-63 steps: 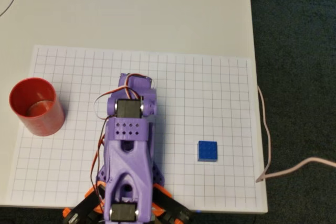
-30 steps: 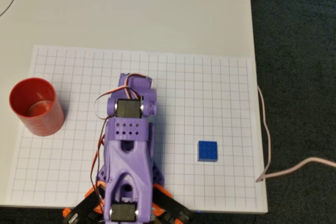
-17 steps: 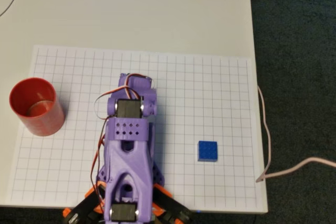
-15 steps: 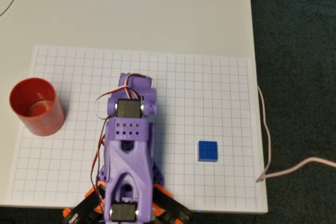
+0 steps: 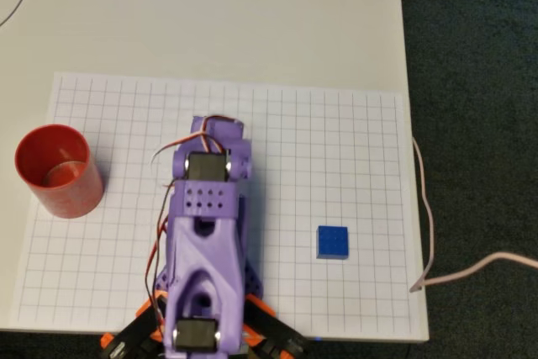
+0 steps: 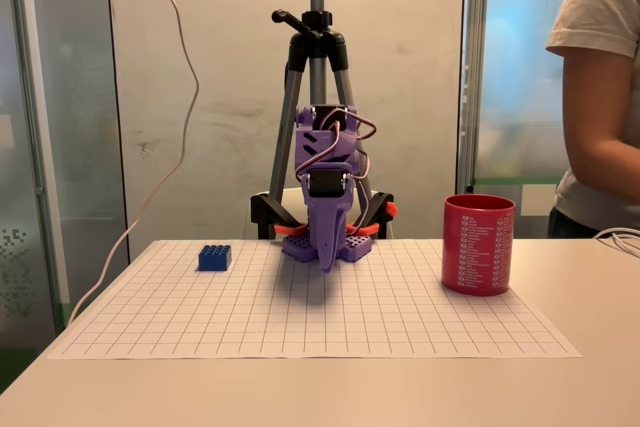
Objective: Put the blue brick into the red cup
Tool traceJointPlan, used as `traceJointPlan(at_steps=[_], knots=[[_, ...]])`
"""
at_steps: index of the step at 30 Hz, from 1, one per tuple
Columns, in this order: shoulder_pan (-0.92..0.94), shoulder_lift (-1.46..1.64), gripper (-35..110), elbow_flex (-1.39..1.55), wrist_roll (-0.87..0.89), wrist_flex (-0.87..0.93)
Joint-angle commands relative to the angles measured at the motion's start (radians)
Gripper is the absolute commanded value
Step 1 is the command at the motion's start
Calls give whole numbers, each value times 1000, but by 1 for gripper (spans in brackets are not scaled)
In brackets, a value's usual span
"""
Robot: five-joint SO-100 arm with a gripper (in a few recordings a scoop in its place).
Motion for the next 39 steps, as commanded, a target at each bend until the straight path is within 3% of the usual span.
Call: traceJointPlan(at_steps=[1, 9, 20, 31, 39], knots=[[46, -210, 0, -299, -15, -38], [94, -669, 0, -727, -18, -9], [414, -1131, 0, -1318, 201, 236], [960, -1187, 0, -1235, 347, 207], [1315, -1031, 0, -1101, 267, 187]])
